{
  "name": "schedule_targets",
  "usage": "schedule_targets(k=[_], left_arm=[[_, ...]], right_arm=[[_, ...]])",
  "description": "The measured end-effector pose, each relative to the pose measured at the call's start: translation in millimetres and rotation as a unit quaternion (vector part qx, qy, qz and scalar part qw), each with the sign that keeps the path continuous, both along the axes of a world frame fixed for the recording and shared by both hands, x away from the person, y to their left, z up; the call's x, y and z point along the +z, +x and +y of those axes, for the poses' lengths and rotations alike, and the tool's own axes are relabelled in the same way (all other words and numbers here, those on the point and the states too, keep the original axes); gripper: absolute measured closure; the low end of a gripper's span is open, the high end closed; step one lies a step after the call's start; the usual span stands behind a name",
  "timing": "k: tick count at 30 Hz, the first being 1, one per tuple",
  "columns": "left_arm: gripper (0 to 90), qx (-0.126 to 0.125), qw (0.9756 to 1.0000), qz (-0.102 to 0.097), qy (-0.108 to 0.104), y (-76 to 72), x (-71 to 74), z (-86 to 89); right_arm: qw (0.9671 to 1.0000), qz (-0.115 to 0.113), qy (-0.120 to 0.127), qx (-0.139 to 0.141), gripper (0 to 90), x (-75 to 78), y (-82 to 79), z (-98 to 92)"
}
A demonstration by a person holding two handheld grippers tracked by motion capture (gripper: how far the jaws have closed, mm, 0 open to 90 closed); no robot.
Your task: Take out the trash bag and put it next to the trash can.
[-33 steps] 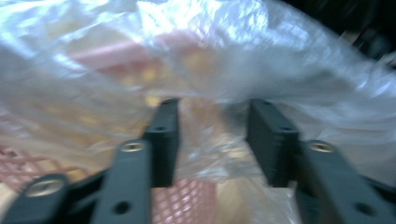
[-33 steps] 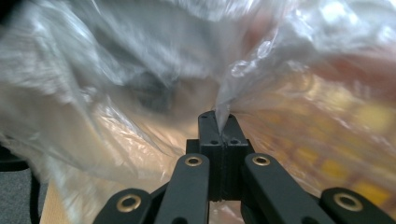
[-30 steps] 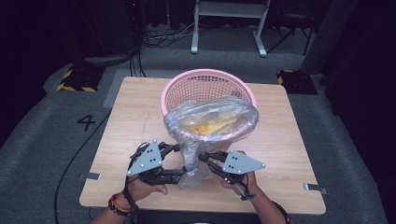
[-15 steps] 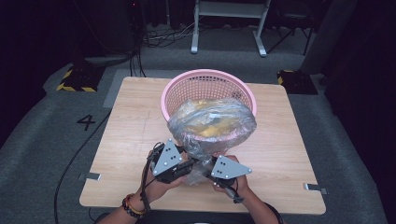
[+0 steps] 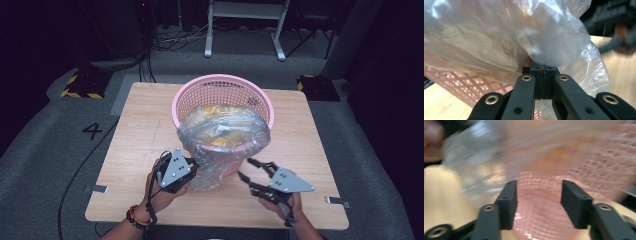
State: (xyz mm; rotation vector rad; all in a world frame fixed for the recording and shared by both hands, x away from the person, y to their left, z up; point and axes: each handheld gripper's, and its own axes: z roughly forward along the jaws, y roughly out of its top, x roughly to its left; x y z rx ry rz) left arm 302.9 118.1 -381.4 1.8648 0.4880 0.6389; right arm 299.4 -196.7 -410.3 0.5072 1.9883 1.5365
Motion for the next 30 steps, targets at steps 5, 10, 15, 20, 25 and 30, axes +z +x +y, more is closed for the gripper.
schedule_targets(k=[5, 10, 15, 20, 25, 30], left_arm=[[89.6, -0.002, 0.9999, 0.008, 0.009, 5.0, -5.0, 4.2], [89.6, -0.003, 0.9998, 0.006, 0.020, 6.6, -9.3, 3.2], [89.6, -0.010, 0.9997, 0.007, 0.021, 7.2, -13.3, 4.0], [89.6, -0.019, 0.9993, 0.007, 0.030, 4.7, -14.5, 7.0], [89.5, -0.022, 0.9993, 0.003, 0.030, 3.3, -15.1, 6.1], [89.5, -0.025, 0.9993, 0.005, 0.027, 2.4, -15.1, 5.1]], right_arm=[[0.9967, -0.024, 0.030, -0.071, 34.3, 29.6, 14.3, -32.3], [0.9964, -0.026, 0.070, -0.041, 32.4, 45.8, 15.4, -31.8], [0.9957, -0.026, 0.088, -0.013, 31.1, 52.7, 8.7, -23.4], [0.9931, -0.003, 0.117, 0.008, 46.7, 54.1, 4.2, -6.7], [0.9914, 0.005, 0.125, 0.040, 66.2, 53.0, -0.8, 6.6], [0.9928, -0.003, 0.109, 0.050, 88.4, 52.8, 0.2, 18.5]])
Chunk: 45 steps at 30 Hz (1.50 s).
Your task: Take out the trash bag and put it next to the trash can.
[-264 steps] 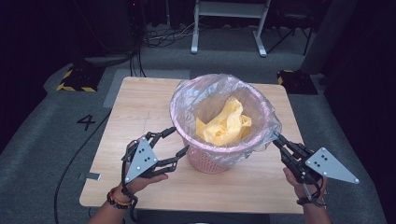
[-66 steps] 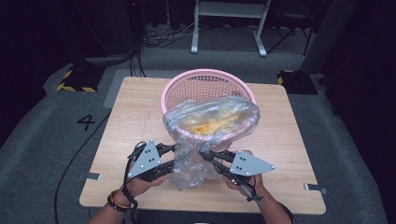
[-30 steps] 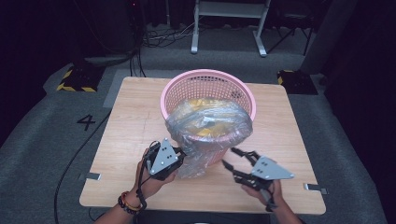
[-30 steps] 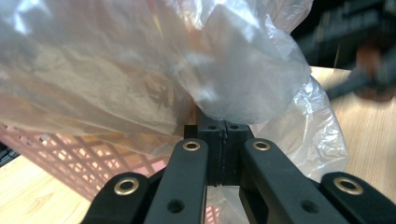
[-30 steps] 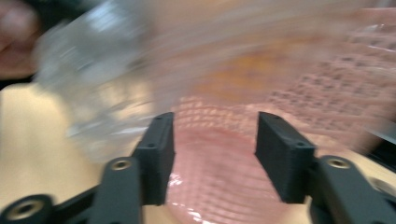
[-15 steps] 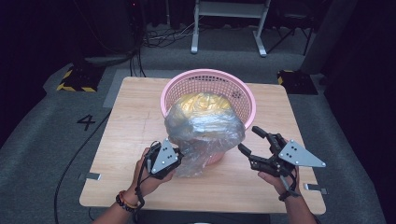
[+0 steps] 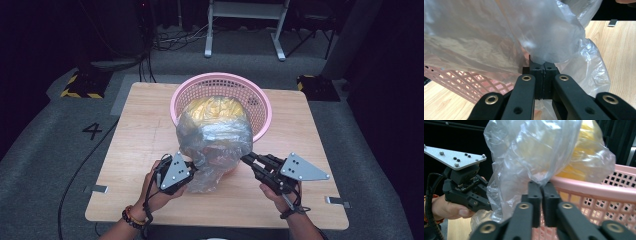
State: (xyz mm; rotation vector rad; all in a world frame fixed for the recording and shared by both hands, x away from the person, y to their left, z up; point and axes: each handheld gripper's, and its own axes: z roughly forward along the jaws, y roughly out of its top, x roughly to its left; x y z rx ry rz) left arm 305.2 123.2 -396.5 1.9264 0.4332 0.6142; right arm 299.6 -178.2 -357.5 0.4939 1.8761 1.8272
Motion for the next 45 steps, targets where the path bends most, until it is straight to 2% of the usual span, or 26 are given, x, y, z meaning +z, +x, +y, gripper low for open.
schedule_targets(k=[2, 7, 8, 9, 12, 15, 16, 17, 19, 20, 21, 22, 23, 25, 26, 31, 33, 34, 36, 37, 38, 39, 41, 42, 43, 45], left_arm=[[89.5, -0.001, 1.0000, 0.000, -0.001, -0.1, 0.5, 0.5], [89.1, -0.010, 0.9997, 0.001, -0.022, -2.6, 5.4, 2.3], [89.1, -0.013, 0.9996, -0.001, -0.026, -4.3, 7.4, 3.1], [88.3, -0.017, 0.9991, -0.006, -0.038, -8.6, 11.1, 4.5], [84.4, -0.023, 0.9976, -0.015, -0.064, -14.7, 16.6, 9.0], [80.5, -0.030, 0.9949, -0.022, -0.094, -19.3, 22.8, 15.2], [75.5, -0.030, 0.9949, -0.022, -0.094, -19.3, 22.8, 15.2], [70.6, -0.023, 0.9912, -0.022, -0.129, -21.3, 26.5, 19.8], [61.4, -0.027, 0.9866, -0.016, -0.160, -21.2, 30.2, 23.9], [55.1, -0.019, 0.9851, -0.014, -0.170, -21.4, 32.9, 25.1], [47.5, -0.014, 0.9845, -0.014, -0.174, -21.1, 34.6, 25.5], [44.4, -0.014, 0.9845, -0.014, -0.174, -21.1, 34.6, 25.5], [41.3, -0.013, 0.9829, -0.006, -0.183, -19.2, 38.2, 25.7], [38.2, -0.004, 0.9831, -0.002, -0.183, -18.4, 39.8, 24.1], [34.0, 0.002, 0.9827, 0.003, -0.185, -17.1, 42.3, 21.5], [25.9, 0.027, 0.9834, 0.006, -0.180, -18.4, 49.4, 13.0], [23.2, 0.035, 0.9834, 0.006, -0.178, -18.1, 50.3, 11.4], [23.2, 0.045, 0.9841, 0.004, -0.172, -18.1, 51.1, 10.4], [23.3, 0.064, 0.9838, 0.002, -0.167, -17.3, 50.9, 8.6], [23.3, 0.078, 0.9849, 0.002, -0.155, -17.0, 48.8, 6.9], [23.4, 0.078, 0.9849, 0.002, -0.155, -17.0, 48.8, 6.9], [24.5, 0.093, 0.9852, 0.008, -0.144, -15.9, 43.8, 4.7], [24.3, 0.097, 0.9855, 0.027, -0.137, -11.8, 37.3, 2.1], [24.4, 0.097, 0.9855, 0.027, -0.137, -11.8, 37.3, 2.1], [24.7, 0.098, 0.9861, 0.041, -0.128, -7.4, 33.2, -0.6], [27.2, 0.099, 0.9863, 0.043, -0.125, -5.1, 32.4, -1.7]], right_arm=[[0.9999, -0.010, -0.006, 0.001, 90.0, 0.9, -0.1, 4.8], [0.9984, -0.033, -0.043, 0.016, 90.0, 0.4, -1.0, 22.6], [0.9984, -0.033, -0.043, 0.016, 90.0, 0.4, -1.0, 22.6], [0.9969, -0.045, -0.060, 0.021, 90.0, -0.1, -2.2, 31.6], [0.9940, -0.062, -0.085, 0.030, 90.0, -1.3, -3.2, 42.5], [0.9901, -0.075, -0.112, 0.038, 90.0, -4.2, -3.4, 54.2], [0.9901, -0.075, -0.112, 0.038, 90.0, -4.2, -3.4, 54.2], [0.9883, -0.076, -0.125, 0.043, 90.0, -7.1, -2.2, 61.1], [0.9868, -0.078, -0.134, 0.045, 90.0, -9.5, -0.3, 65.5], [0.9860, -0.078, -0.139, 0.050, 90.0, -11.1, 0.8, 68.0], [0.9845, -0.079, -0.148, 0.051, 90.0, -13.5, 1.7, 71.4], [0.9845, -0.079, -0.148, 0.051, 90.0, -13.5, 1.7, 71.4], [0.9812, -0.086, -0.165, 0.052, 90.0, -18.1, 3.2, 76.9], [0.9802, -0.087, -0.170, 0.052, 90.0, -20.0, 3.5, 78.8], [0.9756, -0.098, -0.191, 0.047, 90.0, -25.1, 3.1, 85.0], [0.9675, -0.119, -0.220, 0.038, 90.0, -33.9, 0.4, 95.9], [0.9607, -0.137, -0.239, 0.031, 90.0, -36.7, -2.8, 101.0], [0.9607, -0.137, -0.239, 0.031, 90.0, -36.7, -2.8, 101.0], [0.9555, -0.154, -0.250, 0.028, 90.0, -39.9, -6.3, 105.0], [0.9541, -0.159, -0.253, 0.024, 90.0, -40.7, -7.2, 105.7], [0.9541, -0.159, -0.253, 0.024, 90.0, -40.7, -7.2, 105.7], [0.9510, -0.169, -0.258, 0.024, 90.0, -43.4, -10.1, 106.6], [0.9485, -0.176, -0.262, 0.023, 90.0, -46.0, -12.2, 108.0], [0.9485, -0.176, -0.262, 0.023, 90.0, -46.0, -12.2, 108.0], [0.9442, -0.187, -0.270, 0.022, 90.0, -50.0, -15.2, 111.3], [0.9420, -0.193, -0.274, 0.022, 90.0, -52.1, -16.8, 113.2]])
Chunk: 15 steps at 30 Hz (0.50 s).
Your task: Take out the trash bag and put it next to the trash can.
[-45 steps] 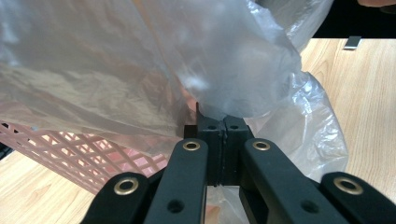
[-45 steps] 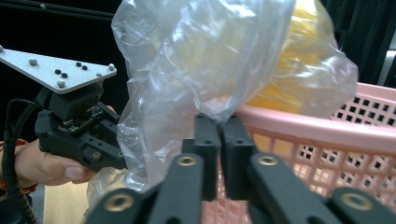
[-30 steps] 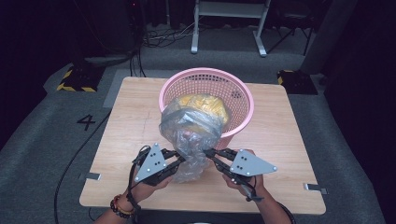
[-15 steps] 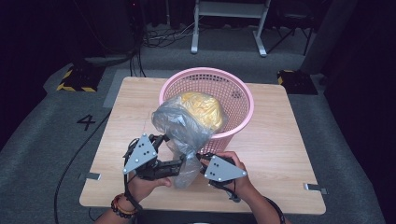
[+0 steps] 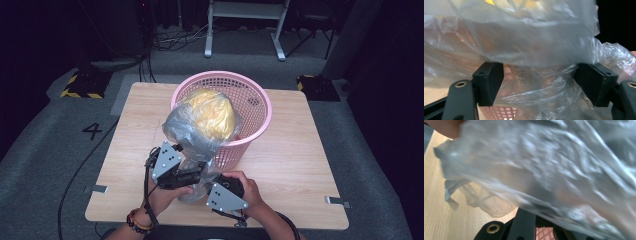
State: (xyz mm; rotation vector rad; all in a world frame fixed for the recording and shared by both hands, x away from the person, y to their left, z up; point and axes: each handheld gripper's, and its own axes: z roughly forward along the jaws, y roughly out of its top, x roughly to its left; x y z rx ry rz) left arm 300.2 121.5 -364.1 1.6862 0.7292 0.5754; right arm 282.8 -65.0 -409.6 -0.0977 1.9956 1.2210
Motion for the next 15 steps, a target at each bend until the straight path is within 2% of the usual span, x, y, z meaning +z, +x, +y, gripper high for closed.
schedule_targets(k=[2, 4, 5, 6, 7, 8, 9, 10, 11, 12, 13, 14, 15], left_arm=[[37.2, -0.007, 1.0000, -0.001, -0.001, 0.5, 0.2, 0.4], [55.3, -0.009, 0.9998, -0.017, 0.009, -1.5, 1.2, 2.2], [63.4, -0.009, 0.9998, -0.017, 0.009, -1.5, 1.2, 2.2], [71.0, -0.003, 0.9989, -0.039, 0.024, -4.7, 2.1, 3.7], [75.1, -0.001, 0.9984, -0.051, 0.023, -6.3, 2.2, 5.2], [79.3, -0.001, 0.9984, -0.051, 0.023, -6.3, 2.2, 5.2], [81.9, -0.003, 0.9974, -0.070, 0.019, -8.4, 2.6, 9.2], [83.3, -0.002, 0.9967, -0.080, 0.015, -9.2, 2.8, 11.4], [83.9, -0.002, 0.9967, -0.080, 0.015, -9.2, 2.8, 11.4], [83.9, -0.013, 0.9955, -0.094, 0.003, -10.3, 3.0, 15.2], [84.6, -0.010, 0.9929, -0.118, 0.005, -12.0, 4.3, 20.7], [85.0, -0.010, 0.9929, -0.118, 0.005, -12.0, 4.3, 20.7], [85.3, -0.020, 0.9902, -0.138, -0.009, -12.5, 5.6, 28.8]], right_arm=[[1.0000, -0.001, 0.001, -0.002, 90.0, -0.7, -0.7, -0.2], [1.0000, 0.000, 0.005, -0.003, 89.7, -1.2, -0.5, -1.4], [1.0000, 0.000, 0.005, -0.003, 89.7, -1.2, -0.5, -1.4], [0.9999, 0.008, 0.012, -0.003, 85.0, -3.1, -0.5, -3.7], [0.9999, 0.010, 0.014, -0.003, 83.3, -3.8, -0.2, -4.6], [0.9999, 0.010, 0.014, -0.003, 83.3, -3.8, -0.2, -4.6], [0.9996, 0.020, 0.021, -0.005, 75.8, -7.6, 0.1, -8.6], [0.9993, 0.025, 0.025, -0.007, 74.9, -9.0, 0.6, -10.4], [0.9993, 0.025, 0.025, -0.007, 74.9, -9.0, 0.6, -10.4], [0.9990, 0.034, 0.027, -0.007, 74.4, -10.9, 1.6, -13.3], [0.9981, 0.050, 0.034, -0.011, 69.3, -15.9, 4.3, -21.2], [0.9981, 0.050, 0.034, -0.011, 69.3, -15.9, 4.3, -21.2], [0.9965, 0.066, 0.048, -0.023, 66.4, -20.7, 7.4, -30.1]])
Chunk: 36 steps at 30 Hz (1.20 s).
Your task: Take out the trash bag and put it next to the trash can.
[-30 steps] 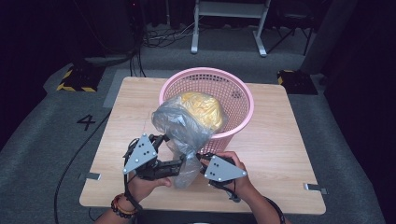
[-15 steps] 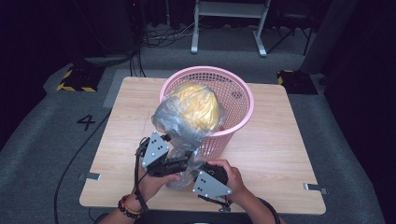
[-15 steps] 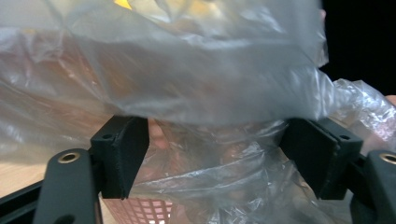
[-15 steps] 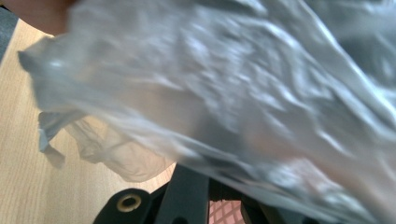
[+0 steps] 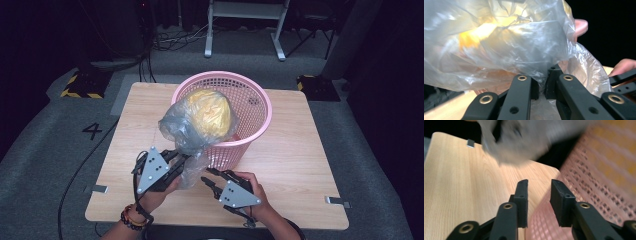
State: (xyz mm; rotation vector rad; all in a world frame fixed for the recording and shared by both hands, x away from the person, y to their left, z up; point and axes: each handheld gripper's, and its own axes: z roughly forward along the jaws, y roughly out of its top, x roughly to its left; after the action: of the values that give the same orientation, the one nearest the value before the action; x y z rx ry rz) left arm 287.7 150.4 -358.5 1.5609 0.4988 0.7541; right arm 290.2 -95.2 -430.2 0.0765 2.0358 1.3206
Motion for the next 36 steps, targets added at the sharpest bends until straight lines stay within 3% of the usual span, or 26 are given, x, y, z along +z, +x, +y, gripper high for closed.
schedule_targets(k=[5, 6, 9, 10, 11, 16, 18, 21, 22, 23, 24, 25, 31, 36], left_arm=[[85.6, 0.000, 0.9994, -0.017, -0.031, 1.2, 3.4, 16.8], [85.6, -0.002, 0.9988, -0.026, -0.043, 1.7, 4.6, 21.8], [85.6, 0.014, 0.9960, -0.058, -0.066, -1.2, 12.6, 32.3], [85.7, 0.014, 0.9960, -0.058, -0.066, -1.2, 12.6, 32.3], [85.7, 0.021, 0.9943, -0.076, -0.072, -3.2, 18.7, 38.9], [85.9, 0.050, 0.9917, -0.083, -0.084, 0.4, 22.1, 53.6], [85.9, 0.071, 0.9908, -0.066, -0.095, 9.3, 16.1, 67.3], [86.1, 0.090, 0.9897, -0.060, -0.094, 14.7, 11.3, 74.4], [86.2, 0.111, 0.9878, -0.054, -0.094, 19.6, 7.1, 80.6], [86.4, 0.111, 0.9878, -0.054, -0.094, 19.6, 7.1, 80.6], [86.6, 0.131, 0.9855, -0.039, -0.100, 25.2, 3.8, 86.5], [86.7, 0.139, 0.9848, -0.035, -0.098, 28.0, 2.2, 88.8], [86.9, 0.173, 0.9819, -0.008, -0.077, 42.3, -6.9, 95.9], [86.9, 0.183, 0.9806, 0.015, -0.068, 54.9, -9.4, 99.2]], right_arm=[[0.9993, 0.026, 0.022, -0.013, 61.1, -7.8, 5.1, -19.6], [0.9985, 0.042, 0.025, -0.025, 58.7, -12.2, 9.5, -31.3], [0.9970, 0.060, 0.033, -0.036, 58.1, -16.1, 13.4, -45.7], [0.9970, 0.060, 0.033, -0.036, 58.1, -16.1, 13.4, -45.7], [0.9957, 0.070, 0.037, -0.048, 57.7, -18.1, 16.0, -57.5], [0.9927, 0.085, 0.048, -0.070, 57.0, -18.8, 19.2, -78.3], [0.9897, 0.092, 0.056, -0.094, 56.5, -18.0, 21.3, -98.9], [0.9864, 0.096, 0.065, -0.116, 55.9, -17.2, 22.5, -117.8], [0.9850, 0.098, 0.068, -0.124, 55.5, -17.0, 22.8, -124.7], [0.9850, 0.098, 0.068, -0.124, 55.5, -17.0, 22.8, -124.7], [0.9827, 0.099, 0.069, -0.140, 55.0, -17.3, 23.5, -138.4], [0.9812, 0.103, 0.069, -0.148, 54.5, -17.6, 23.7, -144.7], [0.9739, 0.117, 0.069, -0.182, 51.3, -21.5, 24.9, -176.5], [0.9694, 0.137, 0.060, -0.195, 48.8, -25.2, 25.7, -189.1]])
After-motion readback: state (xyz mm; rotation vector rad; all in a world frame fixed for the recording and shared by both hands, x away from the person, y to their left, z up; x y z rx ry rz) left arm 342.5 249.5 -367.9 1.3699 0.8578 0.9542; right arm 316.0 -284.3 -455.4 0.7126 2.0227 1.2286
